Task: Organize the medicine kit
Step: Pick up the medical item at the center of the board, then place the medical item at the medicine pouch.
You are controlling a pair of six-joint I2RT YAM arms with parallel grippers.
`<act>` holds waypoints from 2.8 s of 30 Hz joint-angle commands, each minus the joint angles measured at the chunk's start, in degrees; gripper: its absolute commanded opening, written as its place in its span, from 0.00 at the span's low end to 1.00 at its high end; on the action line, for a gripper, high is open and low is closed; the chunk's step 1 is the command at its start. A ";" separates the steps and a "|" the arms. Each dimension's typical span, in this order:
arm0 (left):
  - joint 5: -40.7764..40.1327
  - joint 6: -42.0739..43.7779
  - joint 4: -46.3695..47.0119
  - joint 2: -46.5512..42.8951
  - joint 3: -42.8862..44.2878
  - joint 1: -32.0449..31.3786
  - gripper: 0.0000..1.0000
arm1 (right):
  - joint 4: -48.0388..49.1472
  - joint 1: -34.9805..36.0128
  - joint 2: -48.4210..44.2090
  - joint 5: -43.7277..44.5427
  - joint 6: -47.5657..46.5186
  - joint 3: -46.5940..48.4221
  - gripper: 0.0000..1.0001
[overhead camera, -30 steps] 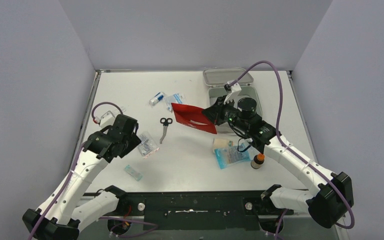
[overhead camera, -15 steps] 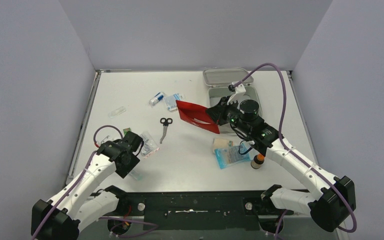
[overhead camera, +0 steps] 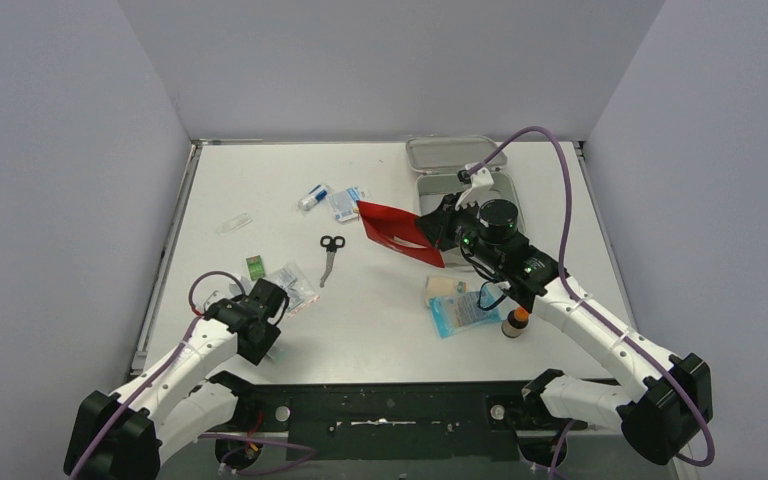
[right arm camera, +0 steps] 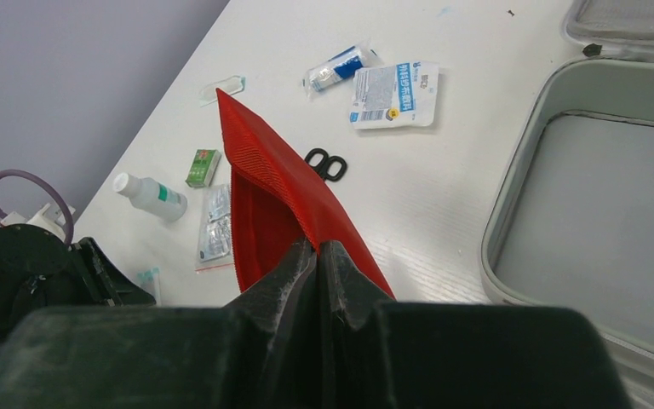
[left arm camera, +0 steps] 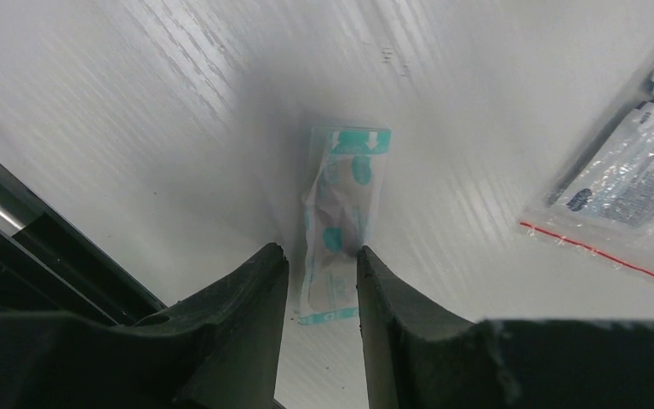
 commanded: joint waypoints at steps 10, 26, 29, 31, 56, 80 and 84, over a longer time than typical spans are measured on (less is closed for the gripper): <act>3.08 -2.16 4.01 -1.55 -1.90 0.78 0.06 | 0.21 -0.19 -2.69 3.44 -0.07 1.74 0.00; 0.25 11.40 10.79 -10.05 12.81 0.78 0.00 | 10.97 2.30 -3.83 9.41 5.66 -6.91 0.00; 2.67 12.19 14.80 -9.88 14.69 0.78 0.00 | 15.16 4.10 -3.17 12.10 5.92 -8.34 0.00; 4.75 12.28 17.25 -9.50 15.76 0.78 0.00 | 17.88 6.26 -2.19 14.67 5.72 -8.84 0.00; 20.92 9.48 38.25 -0.85 20.70 -1.06 0.00 | 31.45 23.84 17.39 37.28 1.65 1.05 0.00; 20.19 8.45 39.96 4.01 18.04 -3.94 0.00 | 31.40 27.43 21.24 40.95 2.12 3.54 0.00; 21.03 8.35 40.32 4.27 17.81 -4.57 0.00 | 31.26 27.50 21.31 40.41 2.88 3.58 0.00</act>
